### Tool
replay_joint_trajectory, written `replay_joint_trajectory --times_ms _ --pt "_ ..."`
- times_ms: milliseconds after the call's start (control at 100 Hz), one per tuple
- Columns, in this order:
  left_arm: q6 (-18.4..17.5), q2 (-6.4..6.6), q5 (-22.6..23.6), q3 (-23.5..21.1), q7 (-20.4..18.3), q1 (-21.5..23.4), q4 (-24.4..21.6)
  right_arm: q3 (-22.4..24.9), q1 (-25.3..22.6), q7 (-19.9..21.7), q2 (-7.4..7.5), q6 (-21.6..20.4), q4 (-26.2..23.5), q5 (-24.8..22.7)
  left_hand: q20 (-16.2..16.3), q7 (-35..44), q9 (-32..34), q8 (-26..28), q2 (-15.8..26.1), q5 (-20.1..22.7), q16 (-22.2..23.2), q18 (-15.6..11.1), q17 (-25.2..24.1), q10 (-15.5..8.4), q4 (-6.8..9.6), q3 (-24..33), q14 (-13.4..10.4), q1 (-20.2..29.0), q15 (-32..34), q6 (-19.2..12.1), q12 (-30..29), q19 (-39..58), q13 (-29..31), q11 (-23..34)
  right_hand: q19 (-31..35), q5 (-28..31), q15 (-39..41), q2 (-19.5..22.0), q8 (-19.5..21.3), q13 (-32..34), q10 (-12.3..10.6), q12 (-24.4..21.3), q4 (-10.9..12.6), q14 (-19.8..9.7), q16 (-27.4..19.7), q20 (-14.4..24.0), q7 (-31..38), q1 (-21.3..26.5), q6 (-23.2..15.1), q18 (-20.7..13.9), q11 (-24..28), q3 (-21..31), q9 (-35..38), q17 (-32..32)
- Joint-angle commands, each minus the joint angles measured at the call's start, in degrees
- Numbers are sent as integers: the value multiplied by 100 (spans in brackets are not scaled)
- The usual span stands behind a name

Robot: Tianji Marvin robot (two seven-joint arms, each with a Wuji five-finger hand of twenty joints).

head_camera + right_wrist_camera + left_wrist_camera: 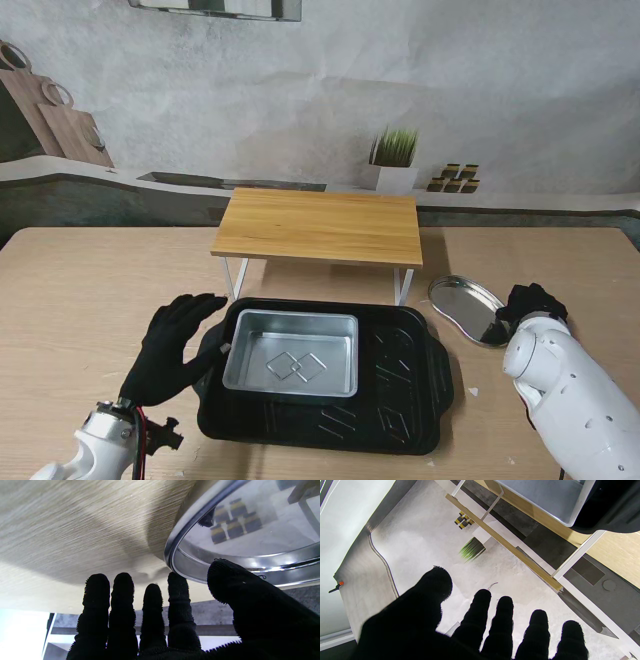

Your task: Stack the baking trays onto the shelf

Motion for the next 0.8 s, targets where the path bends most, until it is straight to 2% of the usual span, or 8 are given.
replay_joint_trajectory --times_ms 0,190,360,490,540,600,670,790 --pt "2 -22 -25 2 -76 7 -13 -25 3 71 -45 -62 14 34 52 -62 31 3 131 74 26 4 -83 85 118 -24 -51 117 -120 34 31 -50 -81 -75 111 -114 42 -77 42 -103 -49 -32 238 41 -19 54 -155 -117 -219 -78 -85 -30 -157 -68" --pt "23 -23 -34 4 -82 4 -11 -61 119 -216 -102 -448 270 254 54 -64 39 7 132 94 28 -2 -81 87 118 -19 -51 123 -119 49 33 -48 -79 -77 -17 201 21 -550 -372 -158 -117 -101 100 18 -33 71 -968 254 -734 -58 -164 446 -125 -168" --pt "40 -23 -37 10 -81 -1 -10 -184 328 -423 -155 -563 562 424 56 -57 52 16 133 113 30 -2 -82 91 115 -17 -60 132 -115 60 36 -47 -70 -73 -16 454 49 -589 -566 -84 -129 -110 81 16 -25 94 -1115 430 -421 -38 -150 614 69 -147" --pt "55 -24 -42 14 -82 -4 -10 -309 490 -543 -181 -588 788 493 61 -45 61 26 114 135 31 -5 -82 105 116 -2 -49 168 -116 83 39 -43 -72 -68 29 665 87 -661 -455 18 -135 -84 54 22 -5 126 -692 586 -312 -39 -76 788 185 -68" --pt "58 -25 -37 13 -74 -4 -9 -358 534 -555 -185 -573 843 504 63 -42 69 30 113 141 33 -5 -82 100 114 5 -55 181 -113 93 41 -42 -64 -64 61 699 103 -852 -624 68 -133 -62 -382 28 11 134 -239 837 -458 -33 -48 824 244 -29" --pt "55 -26 -31 10 -64 -6 -6 -404 572 -581 -187 -569 905 502 66 -38 70 36 114 146 34 -3 -83 101 110 9 -59 189 -113 87 42 -40 -63 -63 93 728 130 -1062 -562 140 -148 -38 -688 26 25 130 342 1237 -749 -29 -20 834 313 21" --pt "44 -29 -25 5 -47 -10 3 -427 585 -563 -177 -576 927 483 69 -35 80 41 114 153 36 -2 -84 99 106 9 -59 188 -112 100 45 -38 -58 -58 105 1025 148 -1212 -500 188 -159 -24 -823 35 35 117 881 1616 -1117 -24 -11 815 406 43" --pt "26 -32 -23 -2 -27 -19 19 -391 548 -531 -163 -592 895 450 73 -32 90 48 113 162 36 -2 -85 114 104 13 -57 184 -113 104 47 -37 -59 -55 113 1675 169 -1151 -358 233 -152 -28 -866 51 44 109 1177 1826 -1376 -4 -27 790 523 56"
